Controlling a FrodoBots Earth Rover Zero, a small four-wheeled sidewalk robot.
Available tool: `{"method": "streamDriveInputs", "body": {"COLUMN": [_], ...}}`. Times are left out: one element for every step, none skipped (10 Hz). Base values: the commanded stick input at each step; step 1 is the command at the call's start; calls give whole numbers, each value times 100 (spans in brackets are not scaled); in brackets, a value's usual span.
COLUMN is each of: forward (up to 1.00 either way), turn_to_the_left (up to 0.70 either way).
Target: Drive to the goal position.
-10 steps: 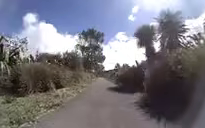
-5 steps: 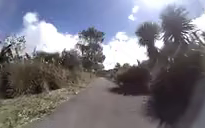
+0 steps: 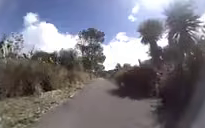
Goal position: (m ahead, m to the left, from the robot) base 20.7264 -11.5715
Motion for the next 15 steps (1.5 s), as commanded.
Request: {"method": "streamDriveInputs", "body": {"forward": [85, 85, 85, 85, 85, 85, 85, 85, 85, 85, 85, 85, 85, 85, 85], "turn_to_the_left": [0, 0, 0, 0, 0, 0, 0, 0, 0, 0, 0, 0, 0, 0, 0]}}
